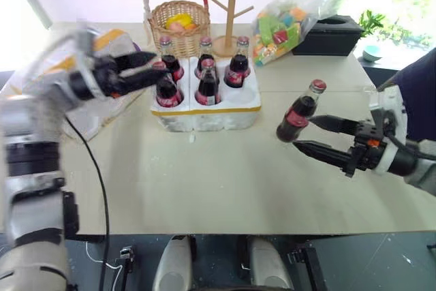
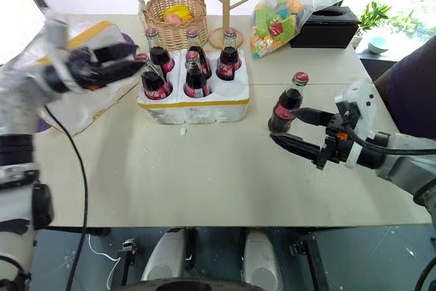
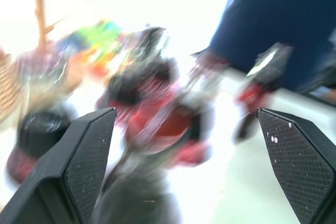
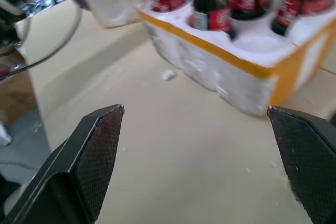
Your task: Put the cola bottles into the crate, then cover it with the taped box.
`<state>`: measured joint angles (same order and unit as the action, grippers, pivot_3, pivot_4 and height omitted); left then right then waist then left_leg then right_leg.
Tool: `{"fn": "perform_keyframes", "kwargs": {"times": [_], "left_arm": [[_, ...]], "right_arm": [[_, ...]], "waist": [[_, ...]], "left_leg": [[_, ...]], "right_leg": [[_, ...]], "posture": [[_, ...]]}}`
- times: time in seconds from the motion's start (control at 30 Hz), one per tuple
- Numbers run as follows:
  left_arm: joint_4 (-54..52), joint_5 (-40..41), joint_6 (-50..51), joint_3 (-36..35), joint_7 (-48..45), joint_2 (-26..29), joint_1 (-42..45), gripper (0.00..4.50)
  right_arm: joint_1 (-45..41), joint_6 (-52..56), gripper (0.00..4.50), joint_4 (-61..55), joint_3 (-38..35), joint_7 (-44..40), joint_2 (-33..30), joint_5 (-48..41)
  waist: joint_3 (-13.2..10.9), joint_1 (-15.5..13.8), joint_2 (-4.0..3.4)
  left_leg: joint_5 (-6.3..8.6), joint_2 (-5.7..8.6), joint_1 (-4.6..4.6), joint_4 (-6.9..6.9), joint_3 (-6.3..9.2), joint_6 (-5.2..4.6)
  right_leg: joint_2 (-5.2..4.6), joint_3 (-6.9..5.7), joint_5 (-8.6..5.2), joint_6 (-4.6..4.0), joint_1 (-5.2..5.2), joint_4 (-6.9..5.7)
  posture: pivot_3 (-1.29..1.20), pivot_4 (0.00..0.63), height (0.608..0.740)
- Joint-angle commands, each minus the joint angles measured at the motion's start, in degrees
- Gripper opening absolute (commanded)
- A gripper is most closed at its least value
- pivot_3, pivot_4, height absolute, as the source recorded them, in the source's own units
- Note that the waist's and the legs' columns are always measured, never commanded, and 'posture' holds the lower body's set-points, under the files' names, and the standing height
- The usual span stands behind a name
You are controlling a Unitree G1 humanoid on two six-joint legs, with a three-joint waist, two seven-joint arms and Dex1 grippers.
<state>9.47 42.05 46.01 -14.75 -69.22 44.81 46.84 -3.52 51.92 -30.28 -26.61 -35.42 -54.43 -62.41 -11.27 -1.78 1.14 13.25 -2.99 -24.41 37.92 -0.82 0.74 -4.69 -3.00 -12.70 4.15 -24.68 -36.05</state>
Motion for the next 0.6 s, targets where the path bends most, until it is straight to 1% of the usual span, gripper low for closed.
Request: {"fn": "perform_keyframes", "kwargs": {"times": [0.03,0.1,0.13,0.2,0.33,0.37,0.43,0.53,0.6], "left_arm": [[-12.31,7.74,6.50,-0.94,-4.14,3.79,-4.13,4.46],[-19.83,5.43,3.80,3.22,-6.40,5.81,-10.34,4.46],[-22.57,3.97,1.94,5.02,-6.88,6.15,-12.78,4.46],[-25.35,0.99,-1.28,8.23,-5.23,4.96,-15.96,4.46],[-25.94,-1.98,-4.38,11.61,0.10,0.20,-17.17,4.46],[-25.86,-2.12,-4.86,11.93,0.70,-0.64,-17.23,4.46],[-25.42,-1.96,-5.03,12.05,2.11,-2.25,-16.72,4.46],[-25.20,-1.86,-5.08,12.23,2.79,-3.09,-16.05,4.46],[-25.27,-1.69,-5.07,12.36,2.81,-3.09,-15.85,4.46]], "right_arm": [[0.07,-2.08,4.50,1.49,-0.73,3.57,2.11,3.87],[-1.26,-3.88,4.50,3.36,2.27,6.05,4.20,8.42],[-1.94,-4.76,4.50,4.40,3.62,6.93,5.04,10.55],[-4.09,-5.90,4.50,7.12,5.58,8.74,7.49,13.27],[-7.20,-8.97,4.50,10.97,10.50,7.57,10.26,18.69],[-8.23,-9.39,4.50,12.27,11.35,7.55,11.23,19.46],[-10.66,-10.32,4.50,15.07,12.69,7.55,12.96,21.10],[-14.35,-11.65,4.50,19.60,14.22,7.06,15.09,23.41],[-17.55,-12.65,4.50,23.56,15.63,6.65,16.89,24.97]], "waist": [[0.09,0.17,-0.18],[0.21,0.26,-0.41],[0.21,0.26,-0.42],[0.17,0.26,-0.35],[0.17,0.03,-0.34],[0.17,0.05,-0.34],[0.17,0.21,-0.34],[0.17,0.37,-0.34],[0.17,0.99,-0.35]], "left_leg": [[0.00,0.02,0.01,0.00,-0.03,0.00],[0.01,0.04,0.18,0.00,-0.24,0.01],[0.01,0.04,0.33,0.00,-0.29,0.02],[0.02,0.03,0.40,0.00,-0.29,0.04],[0.00,0.02,0.19,0.03,-0.28,0.03],[0.00,0.03,0.14,0.03,-0.29,0.03],[0.01,0.03,0.05,0.00,-0.30,-0.01],[0.01,0.04,0.02,-0.01,-0.31,-0.03],[0.01,0.04,0.03,-0.01,-0.31,-0.03]], "right_leg": [[-0.01,0.05,-0.03,-0.05,0.00,0.01],[-0.04,0.25,-0.04,-0.05,0.08,0.05],[-0.04,0.31,-0.05,-0.06,0.17,0.06],[-0.04,0.32,-0.14,0.09,0.20,0.07],[0.00,0.35,-0.06,-0.04,0.03,0.05],[0.01,0.38,0.01,-0.14,-0.01,0.04],[0.05,0.42,-0.02,-0.08,-0.10,0.04],[0.09,0.45,-0.04,-0.04,-0.15,0.00],[0.09,0.46,-0.04,-0.04,-0.15,0.00]], "posture": [[0.00,0.150,0.740],[0.00,0.150,0.740],[0.00,0.150,0.740],[0.00,0.150,0.740],[0.00,0.150,0.740],[0.00,0.150,0.740],[0.00,0.150,0.740],[0.00,0.150,0.740],[0.00,0.150,0.740]]}}
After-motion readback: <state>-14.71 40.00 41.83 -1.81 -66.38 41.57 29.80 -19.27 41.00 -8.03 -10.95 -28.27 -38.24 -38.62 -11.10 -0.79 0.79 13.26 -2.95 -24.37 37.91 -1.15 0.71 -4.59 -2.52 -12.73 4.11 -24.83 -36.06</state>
